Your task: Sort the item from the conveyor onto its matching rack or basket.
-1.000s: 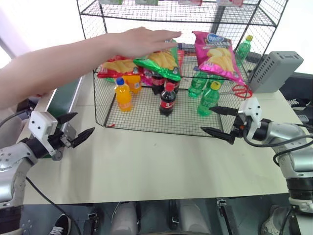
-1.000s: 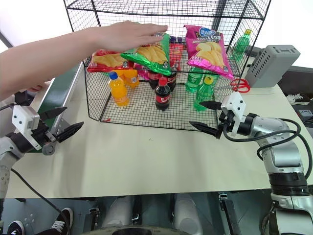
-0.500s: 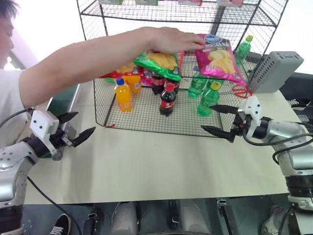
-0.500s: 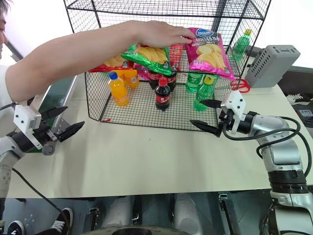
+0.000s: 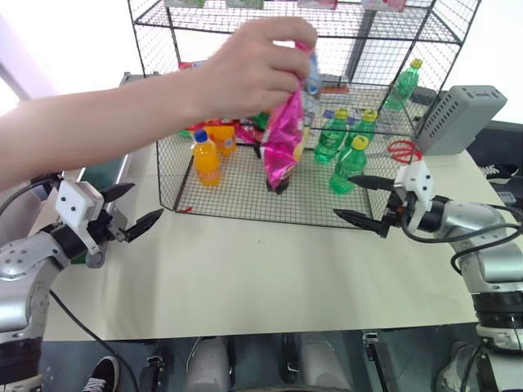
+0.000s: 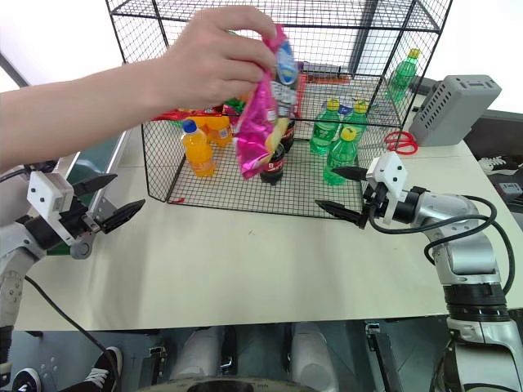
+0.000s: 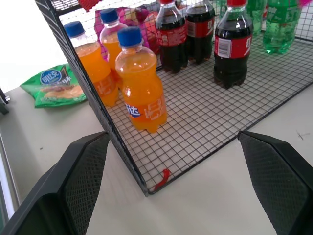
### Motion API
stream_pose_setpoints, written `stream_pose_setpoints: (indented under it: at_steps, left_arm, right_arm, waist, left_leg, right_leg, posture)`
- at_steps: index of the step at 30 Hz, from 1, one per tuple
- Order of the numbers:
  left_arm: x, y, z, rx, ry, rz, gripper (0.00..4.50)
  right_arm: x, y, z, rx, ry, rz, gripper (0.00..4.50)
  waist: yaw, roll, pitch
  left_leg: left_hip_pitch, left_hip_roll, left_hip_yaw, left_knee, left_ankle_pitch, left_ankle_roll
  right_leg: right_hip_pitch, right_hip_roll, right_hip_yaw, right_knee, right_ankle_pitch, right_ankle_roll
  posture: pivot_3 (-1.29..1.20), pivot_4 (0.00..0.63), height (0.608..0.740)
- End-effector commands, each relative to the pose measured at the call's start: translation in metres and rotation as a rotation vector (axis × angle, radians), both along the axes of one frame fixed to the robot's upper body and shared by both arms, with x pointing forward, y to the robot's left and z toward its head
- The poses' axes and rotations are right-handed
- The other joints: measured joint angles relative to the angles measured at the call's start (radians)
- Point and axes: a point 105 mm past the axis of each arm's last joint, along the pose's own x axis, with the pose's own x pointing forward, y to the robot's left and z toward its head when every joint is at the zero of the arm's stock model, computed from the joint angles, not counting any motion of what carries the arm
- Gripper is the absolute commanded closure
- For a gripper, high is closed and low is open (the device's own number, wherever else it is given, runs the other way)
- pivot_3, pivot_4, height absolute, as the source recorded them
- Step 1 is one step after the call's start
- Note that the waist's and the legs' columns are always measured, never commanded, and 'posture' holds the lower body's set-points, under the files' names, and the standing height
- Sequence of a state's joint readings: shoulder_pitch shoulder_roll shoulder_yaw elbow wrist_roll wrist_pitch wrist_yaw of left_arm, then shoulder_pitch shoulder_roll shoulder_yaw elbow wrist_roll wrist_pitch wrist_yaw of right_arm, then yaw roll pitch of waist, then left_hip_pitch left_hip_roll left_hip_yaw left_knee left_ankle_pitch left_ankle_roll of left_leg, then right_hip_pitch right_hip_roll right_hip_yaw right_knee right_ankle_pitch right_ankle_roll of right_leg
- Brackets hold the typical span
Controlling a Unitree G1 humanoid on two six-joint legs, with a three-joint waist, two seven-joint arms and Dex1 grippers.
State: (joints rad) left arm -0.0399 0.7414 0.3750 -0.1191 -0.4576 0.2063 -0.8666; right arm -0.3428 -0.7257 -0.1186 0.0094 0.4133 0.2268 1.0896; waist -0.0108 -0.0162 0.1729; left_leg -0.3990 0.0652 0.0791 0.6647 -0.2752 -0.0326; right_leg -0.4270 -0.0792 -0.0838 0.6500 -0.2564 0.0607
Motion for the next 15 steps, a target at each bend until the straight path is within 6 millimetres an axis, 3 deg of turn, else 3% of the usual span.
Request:
stream_pose_setpoints:
  at_steps: [1,15]
  left_arm:
    - [-0.0029,-0.0018,0.0064,0.018,-0.039,-0.003,0.0]
    - [-0.0025,-0.0053,0.0061,0.042,-0.056,-0.035,0.0]
  right_arm:
    - [0.0013,0.0031,0.011,-0.006,-0.047,0.021,0.21]
    - [-0.0003,0.0033,0.0119,-0.011,-0.052,0.024,0.21]
  waist:
    - [0.0,0.0,0.0]
    - [0.001,0.0,0.0]
  left_leg:
    - [0.0,0.0,0.0,0.0,0.0,0.0]
    - [0.0,0.0,0.0,0.0,0.0,0.0]
  right_leg:
    - [0.0,0.0,0.0,0.0,0.0,0.0]
    - [0.0,0.0,0.0,0.0,0.0,0.0]
  posture:
    - [0.0,0.15,0.74]
    - [0.0,0.15,0.74]
